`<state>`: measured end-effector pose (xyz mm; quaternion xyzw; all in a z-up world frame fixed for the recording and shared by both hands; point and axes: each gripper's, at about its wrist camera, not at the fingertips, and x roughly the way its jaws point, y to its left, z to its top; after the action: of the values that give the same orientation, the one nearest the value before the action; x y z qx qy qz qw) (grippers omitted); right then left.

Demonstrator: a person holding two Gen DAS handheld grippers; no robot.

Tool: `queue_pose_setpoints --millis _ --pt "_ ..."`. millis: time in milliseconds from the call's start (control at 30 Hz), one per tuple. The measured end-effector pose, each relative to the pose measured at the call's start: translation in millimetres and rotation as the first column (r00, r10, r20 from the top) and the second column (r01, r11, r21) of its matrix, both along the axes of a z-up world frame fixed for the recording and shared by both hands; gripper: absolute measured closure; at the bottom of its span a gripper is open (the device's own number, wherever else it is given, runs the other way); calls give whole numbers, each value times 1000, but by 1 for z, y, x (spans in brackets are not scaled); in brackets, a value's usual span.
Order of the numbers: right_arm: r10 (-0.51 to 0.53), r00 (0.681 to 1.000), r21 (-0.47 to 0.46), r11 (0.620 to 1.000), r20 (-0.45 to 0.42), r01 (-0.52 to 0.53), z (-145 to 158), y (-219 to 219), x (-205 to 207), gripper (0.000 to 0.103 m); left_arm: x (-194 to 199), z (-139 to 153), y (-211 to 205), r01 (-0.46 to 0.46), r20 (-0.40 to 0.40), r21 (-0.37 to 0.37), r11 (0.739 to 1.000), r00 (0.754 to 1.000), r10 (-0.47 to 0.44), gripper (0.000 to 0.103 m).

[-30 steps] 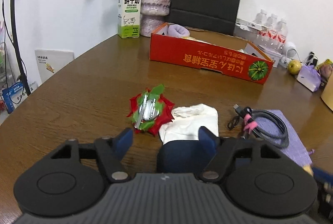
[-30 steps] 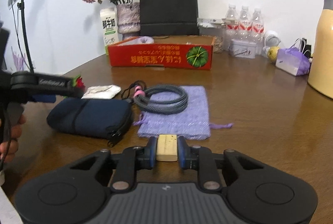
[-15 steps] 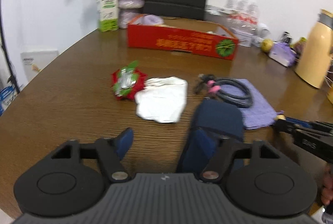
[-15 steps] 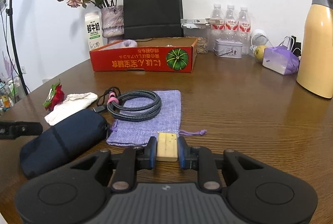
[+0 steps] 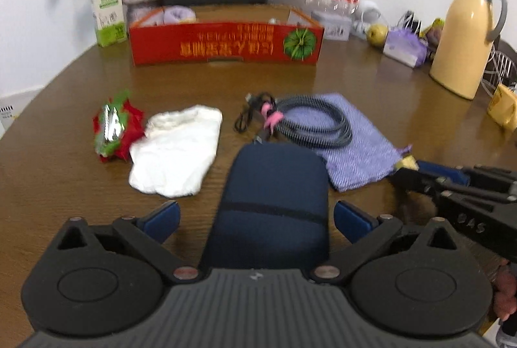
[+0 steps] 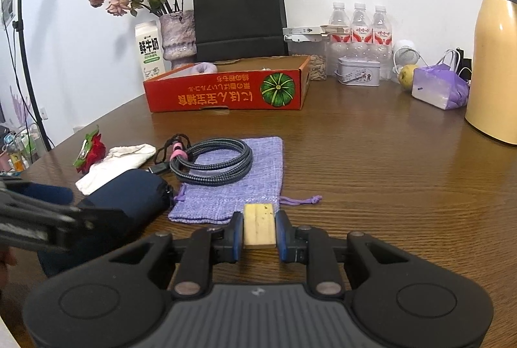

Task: Organize objects
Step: 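Grasp the yellow wooden block with the right gripper while the left grasps the navy pouch, then carry the wooden block and navy pouch over the red box with both grippers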

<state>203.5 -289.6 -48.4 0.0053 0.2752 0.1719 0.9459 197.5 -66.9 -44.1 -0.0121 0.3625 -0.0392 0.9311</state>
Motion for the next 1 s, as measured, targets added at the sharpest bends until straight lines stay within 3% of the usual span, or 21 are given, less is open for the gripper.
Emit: queue_pose_setpoints --millis 167,367,400,433,467,533,600,1000 --pt "3 1000 15 1000 -4 -3 0 -2 0 83 -1 -8 -5 11 23 52 999 1000 -12 0" --pt "3 1000 14 1000 -5 -2 0 -2 1 83 -5 -7 -6 4 32 57 998 999 -6 2" --pt "3 1000 13 1000 -5 -3 1 -2 1 83 -6 -7 -6 6 42 55 998 999 -8 4" --pt "3 1000 11 1000 -5 -3 0 -2 1 83 -9 -6 -7 15 54 52 999 998 -17 14" --pt "3 1000 10 1000 -5 -2 0 -2 1 83 -11 -5 -7 30 70 42 999 997 -33 33" --pt "2 1000 7 1000 -7 -2 0 -2 1 83 -14 -3 -5 30 86 10 1000 996 -31 36" --pt "1 1000 4 1000 -7 -1 0 -1 1 83 -17 -2 0 16 102 -30 999 995 -13 37" --pt "11 1000 -1 1000 22 -11 6 8 -1 83 -35 26 13 -28 221 -14 1000 975 31 37"
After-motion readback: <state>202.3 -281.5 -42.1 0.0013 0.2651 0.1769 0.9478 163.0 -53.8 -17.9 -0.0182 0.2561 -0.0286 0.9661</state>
